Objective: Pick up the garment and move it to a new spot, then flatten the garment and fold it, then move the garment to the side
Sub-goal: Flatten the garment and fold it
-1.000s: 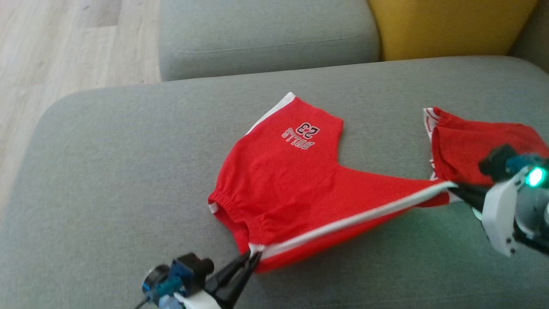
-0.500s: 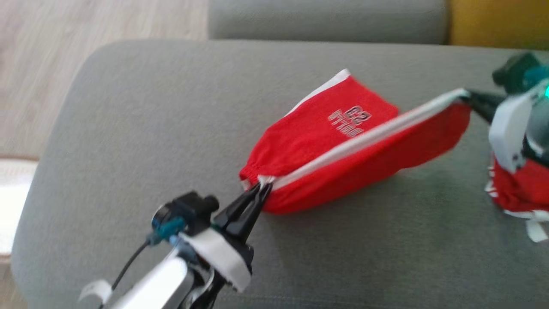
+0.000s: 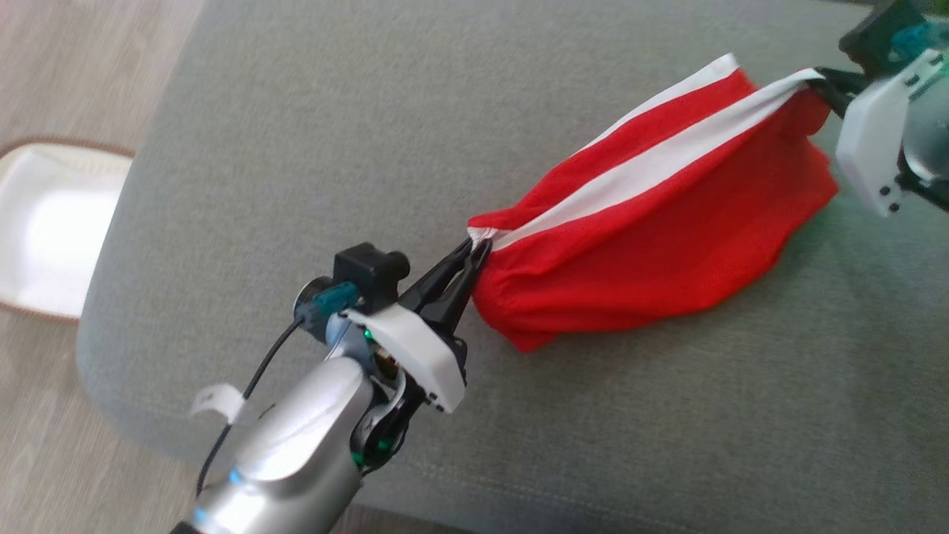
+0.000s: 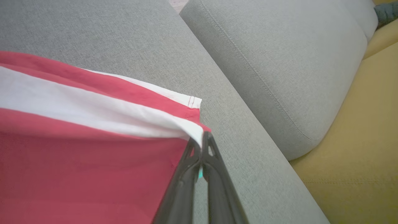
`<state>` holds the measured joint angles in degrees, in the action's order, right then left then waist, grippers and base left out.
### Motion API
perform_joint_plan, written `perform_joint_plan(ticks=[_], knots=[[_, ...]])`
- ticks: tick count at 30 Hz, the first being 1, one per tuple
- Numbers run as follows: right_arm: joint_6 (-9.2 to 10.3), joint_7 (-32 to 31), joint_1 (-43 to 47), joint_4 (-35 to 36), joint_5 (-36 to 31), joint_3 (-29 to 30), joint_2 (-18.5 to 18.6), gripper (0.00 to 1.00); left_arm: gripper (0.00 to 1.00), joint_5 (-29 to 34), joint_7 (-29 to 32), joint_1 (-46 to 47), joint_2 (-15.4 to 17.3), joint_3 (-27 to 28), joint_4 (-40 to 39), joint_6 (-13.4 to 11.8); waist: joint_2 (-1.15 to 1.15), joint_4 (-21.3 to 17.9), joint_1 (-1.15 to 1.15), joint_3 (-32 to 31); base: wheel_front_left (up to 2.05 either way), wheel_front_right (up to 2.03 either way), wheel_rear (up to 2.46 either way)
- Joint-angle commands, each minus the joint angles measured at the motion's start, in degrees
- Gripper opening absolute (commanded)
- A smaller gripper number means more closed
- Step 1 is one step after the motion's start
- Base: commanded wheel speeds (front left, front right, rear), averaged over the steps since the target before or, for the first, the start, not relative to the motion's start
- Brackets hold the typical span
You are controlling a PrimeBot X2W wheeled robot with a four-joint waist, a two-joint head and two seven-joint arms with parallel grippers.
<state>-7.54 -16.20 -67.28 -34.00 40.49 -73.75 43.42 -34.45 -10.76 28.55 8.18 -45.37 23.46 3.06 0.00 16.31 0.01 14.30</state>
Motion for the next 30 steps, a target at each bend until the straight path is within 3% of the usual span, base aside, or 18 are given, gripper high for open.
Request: perform_joint_plan(ticks=[1,12,13,14,15,16,22,30], knots=[[0.05,-0.26,-1.53,-0.02,-0.86,0.54,0.37,0.0,0.0,-0.52,-0.82,2.79,-0.06,2.34,-0.21,0.33,0.0,1.52,-0.01,1.81,0.0,0.0,0.0],[0.05,-1.44,-4.21,-1.78,-4.92,0.41,-0.81,0.0,0.0,-0.61,-3.46,7.87,-3.47,1.63,7.28,2.6,0.0,3.67,-0.01,6.52,0.0,0.0,0.0],[0.05,-1.14,-4.31,-1.98,-5.35,0.41,-0.91,0.51,0.0,-0.54,-3.6,8.14,-3.63,1.53,7.77,2.73,0.0,3.77,-0.01,6.67,0.0,0.0,0.0],[0.05,-0.65,-4.44,-2.31,-5.61,0.4,-1.04,1.0,0.19,-0.53,-3.71,8.36,-3.79,1.51,8.22,2.83,0.0,3.82,-0.01,6.8,0.0,0.0,0.0],[0.05,0.04,-4.58,-2.75,-5.76,0.4,-1.21,1.0,0.48,-0.53,-3.81,8.56,-3.93,1.59,8.65,2.88,0.0,3.83,-0.01,6.91,0.0,0.0,0.0],[0.05,0.8,-4.76,-3.36,-5.75,0.4,-1.43,1.0,1.0,-0.49,-3.9,8.74,-4.06,1.69,9.05,2.92,0.0,3.79,-0.01,6.96,0.0,0.0,0.0],[0.05,7.91,-4.98,-8.32,-3.74,0.91,-3.79,1.0,1.0,-0.08,-4.18,8.24,-4.27,3.23,11.36,2.76,0.0,2.21,-0.01,5.45,0.0,0.0,0.0],[0.05,20.39,-1.06,-13.77,2.2,4.52,-9.21,1.0,1.0,2.18,-4.22,3.95,-1.56,10.13,9.15,0.11,0.0,-2.65,-0.01,-0.46,0.0,0.0,0.0]])
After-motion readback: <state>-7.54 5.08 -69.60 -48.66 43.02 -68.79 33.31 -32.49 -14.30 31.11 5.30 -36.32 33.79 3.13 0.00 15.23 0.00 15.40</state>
